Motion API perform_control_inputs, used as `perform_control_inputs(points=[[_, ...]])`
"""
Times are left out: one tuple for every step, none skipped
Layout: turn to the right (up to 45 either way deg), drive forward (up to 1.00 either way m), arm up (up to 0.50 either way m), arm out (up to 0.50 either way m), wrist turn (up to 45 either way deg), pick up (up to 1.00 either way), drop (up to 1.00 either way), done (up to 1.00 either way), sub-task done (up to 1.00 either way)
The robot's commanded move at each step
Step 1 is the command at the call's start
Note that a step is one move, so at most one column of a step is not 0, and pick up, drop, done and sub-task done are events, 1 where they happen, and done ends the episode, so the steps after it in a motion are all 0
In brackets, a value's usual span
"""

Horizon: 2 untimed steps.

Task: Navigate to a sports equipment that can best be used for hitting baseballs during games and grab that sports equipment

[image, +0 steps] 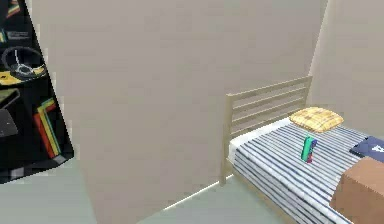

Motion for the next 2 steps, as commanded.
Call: perform_control_inputs(points=[[-6.0,0.0,0.0,0.0,0.0,0.0,0.0,0.0,0.0],[45.0,0.0,0.0,0.0,0.0,0.0,0.0,0.0,0.0]])
